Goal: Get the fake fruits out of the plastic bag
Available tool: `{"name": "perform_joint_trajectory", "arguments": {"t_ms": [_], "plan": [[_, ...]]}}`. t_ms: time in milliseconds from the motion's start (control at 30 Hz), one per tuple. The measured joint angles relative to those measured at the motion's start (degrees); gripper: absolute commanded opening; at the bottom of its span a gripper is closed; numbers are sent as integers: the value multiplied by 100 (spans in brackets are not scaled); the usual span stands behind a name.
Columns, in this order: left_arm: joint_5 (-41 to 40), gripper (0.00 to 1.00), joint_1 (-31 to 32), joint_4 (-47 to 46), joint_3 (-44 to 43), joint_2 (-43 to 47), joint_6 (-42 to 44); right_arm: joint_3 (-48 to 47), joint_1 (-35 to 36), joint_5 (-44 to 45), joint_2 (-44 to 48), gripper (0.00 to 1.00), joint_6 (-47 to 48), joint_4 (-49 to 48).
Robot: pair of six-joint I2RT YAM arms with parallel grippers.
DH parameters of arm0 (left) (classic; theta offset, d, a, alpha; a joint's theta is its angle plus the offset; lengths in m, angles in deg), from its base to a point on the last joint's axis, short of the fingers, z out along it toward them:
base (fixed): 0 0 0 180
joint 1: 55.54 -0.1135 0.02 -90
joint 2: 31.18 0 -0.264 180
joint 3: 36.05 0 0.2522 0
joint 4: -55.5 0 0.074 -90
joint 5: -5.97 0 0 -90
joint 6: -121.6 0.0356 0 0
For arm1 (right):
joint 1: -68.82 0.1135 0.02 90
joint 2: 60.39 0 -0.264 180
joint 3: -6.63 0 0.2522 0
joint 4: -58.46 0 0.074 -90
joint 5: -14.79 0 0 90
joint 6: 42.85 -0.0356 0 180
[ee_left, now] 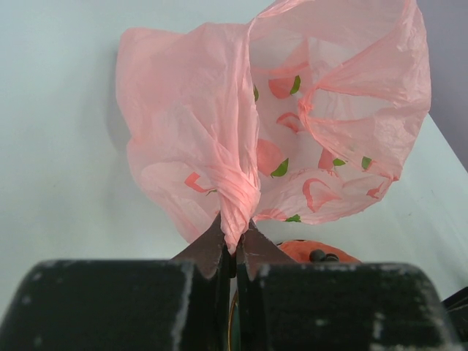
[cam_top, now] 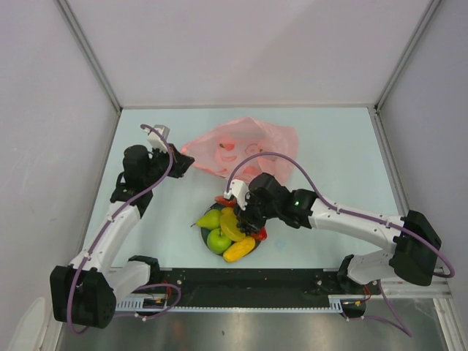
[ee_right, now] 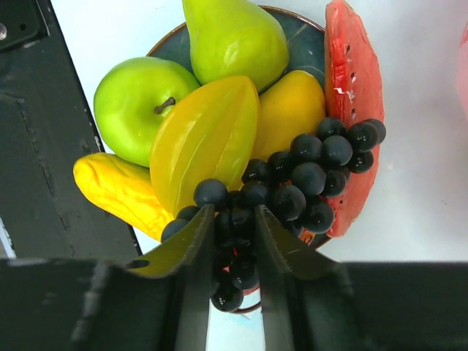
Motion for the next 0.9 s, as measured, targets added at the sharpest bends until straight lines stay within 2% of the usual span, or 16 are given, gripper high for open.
{"name": "perform_joint_trajectory", "arguments": {"t_ms": [100,333,800,900], "plan": [[0,5,0,0,0,0,0,17,0,0,15,40,17,-7],[0,5,0,0,0,-2,0,31,4,-2,35,62,9,-4],[0,4,0,0,0,-96,0,33,7,107,79,68,20,-136],[2,4,0,-2,0,-131,0,33,7,138,105,74,15,-155]]}}
